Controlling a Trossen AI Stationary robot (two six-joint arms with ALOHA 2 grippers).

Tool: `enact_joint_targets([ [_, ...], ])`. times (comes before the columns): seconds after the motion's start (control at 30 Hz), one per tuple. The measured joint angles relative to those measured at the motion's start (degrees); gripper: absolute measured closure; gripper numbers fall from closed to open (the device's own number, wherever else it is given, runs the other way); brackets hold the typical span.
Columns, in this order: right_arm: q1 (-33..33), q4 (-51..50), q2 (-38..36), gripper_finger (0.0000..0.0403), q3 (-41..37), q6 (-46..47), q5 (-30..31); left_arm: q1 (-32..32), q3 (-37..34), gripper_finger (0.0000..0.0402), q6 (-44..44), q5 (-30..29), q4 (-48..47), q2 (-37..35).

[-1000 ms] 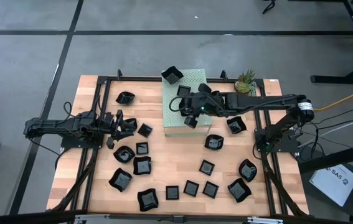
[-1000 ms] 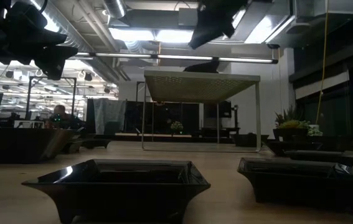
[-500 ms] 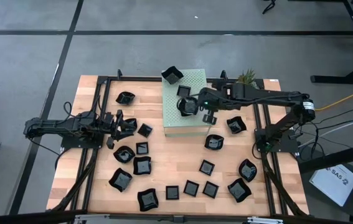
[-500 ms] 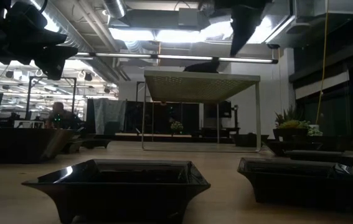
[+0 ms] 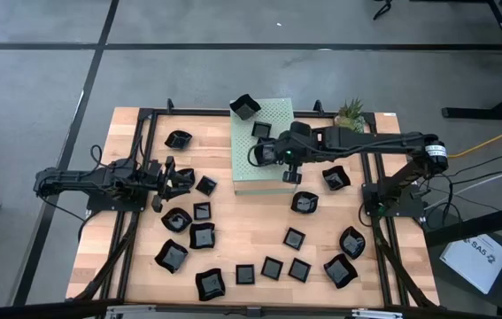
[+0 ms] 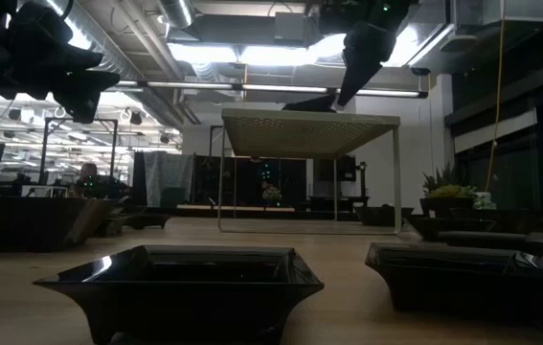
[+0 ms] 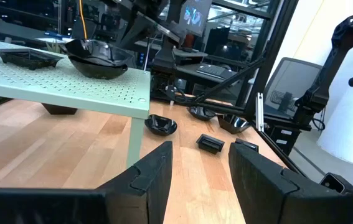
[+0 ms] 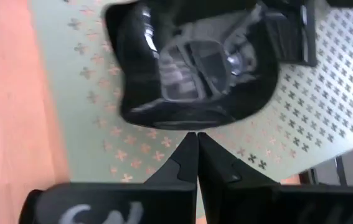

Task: Pick & Place Mini shaped plates
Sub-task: Stack the black leaf shaped plate on top of the black leaf shape plates on the shelf

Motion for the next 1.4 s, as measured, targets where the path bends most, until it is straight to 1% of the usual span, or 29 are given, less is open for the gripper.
enact_joint_targets([
  [0.17, 0.05, 3.29, 0.02, 0.0397, 0.00, -1.26, -5.87, 0.02, 0.00, 0.0249, 0.00, -0.01, 0.00, 0.00],
  [0.37, 0.23, 6.93, 0.02, 0.0400, 0.00, -1.32, -9.61, 0.00, 0.00, 0.0249, 0.00, -0.02, 0.00, -0.02],
  [0.7, 0.23, 10.90, 1.03, 0.0395, -0.07, -1.78, -9.85, 0.01, 0.00, 0.0249, 0.00, -0.01, 0.00, -0.02],
  [0.87, 0.23, 13.24, 1.03, 0.0394, -0.07, -1.86, -6.73, 0.02, 0.00, 0.0249, 0.00, 0.00, 0.00, 0.00],
  [1.0, 0.23, 12.60, 1.03, 0.0394, -0.07, -1.95, -5.31, 0.02, 0.00, 0.0249, 0.00, -0.01, 0.00, 0.00],
  [1.1, 0.23, 10.33, 1.03, 0.0394, -0.08, -0.78, -5.51, 0.02, 0.00, 0.0249, 0.00, 0.00, 0.00, 0.00],
  [1.17, 0.23, 8.27, 1.03, 0.0393, -0.07, 0.53, -7.65, 0.02, 0.00, 0.0249, 0.00, -0.01, 0.00, -0.01],
  [1.27, 0.24, 4.32, 0.64, 0.0393, -0.07, 2.17, -13.70, 0.01, 0.00, 0.0249, 0.00, -0.01, 0.00, 0.00],
  [1.4, 1.10, 0.52, -1.80, 0.0393, -0.07, 4.67, -14.73, 0.02, 0.00, 0.0249, 0.00, 0.00, 0.00, -0.01],
])
